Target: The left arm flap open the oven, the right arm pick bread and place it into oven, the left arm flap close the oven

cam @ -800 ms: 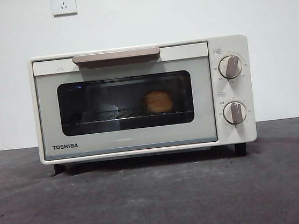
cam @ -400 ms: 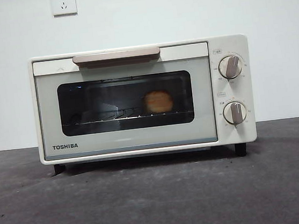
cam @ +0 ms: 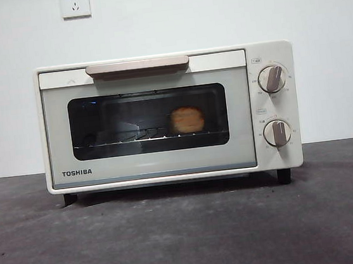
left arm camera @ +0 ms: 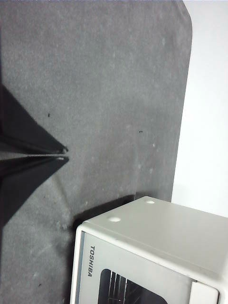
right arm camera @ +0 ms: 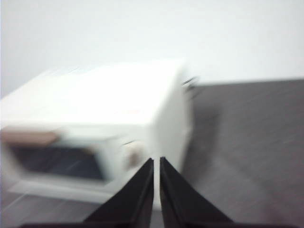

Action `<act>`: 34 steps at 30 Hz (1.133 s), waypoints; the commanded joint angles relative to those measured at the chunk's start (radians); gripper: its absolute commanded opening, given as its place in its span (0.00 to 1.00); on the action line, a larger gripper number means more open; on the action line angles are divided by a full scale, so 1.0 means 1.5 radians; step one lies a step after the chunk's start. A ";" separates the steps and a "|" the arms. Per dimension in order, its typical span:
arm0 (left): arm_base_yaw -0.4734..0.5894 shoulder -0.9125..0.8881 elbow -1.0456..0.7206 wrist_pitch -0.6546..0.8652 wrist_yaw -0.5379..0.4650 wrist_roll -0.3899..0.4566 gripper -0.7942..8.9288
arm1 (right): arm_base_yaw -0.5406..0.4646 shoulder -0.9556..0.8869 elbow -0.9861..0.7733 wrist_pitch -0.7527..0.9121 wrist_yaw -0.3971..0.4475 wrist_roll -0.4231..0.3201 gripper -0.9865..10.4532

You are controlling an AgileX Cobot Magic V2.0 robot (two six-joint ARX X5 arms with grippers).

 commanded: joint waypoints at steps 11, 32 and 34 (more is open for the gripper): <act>-0.001 -0.001 -0.014 -0.005 -0.003 -0.001 0.09 | -0.149 -0.169 -0.346 0.273 0.017 -0.049 0.10; -0.001 -0.001 -0.014 -0.005 -0.003 -0.001 0.09 | -0.156 -0.229 -0.359 0.096 0.033 -0.123 0.10; -0.001 -0.001 -0.014 -0.005 -0.003 -0.001 0.09 | -0.156 -0.229 -0.359 0.096 0.033 -0.123 0.10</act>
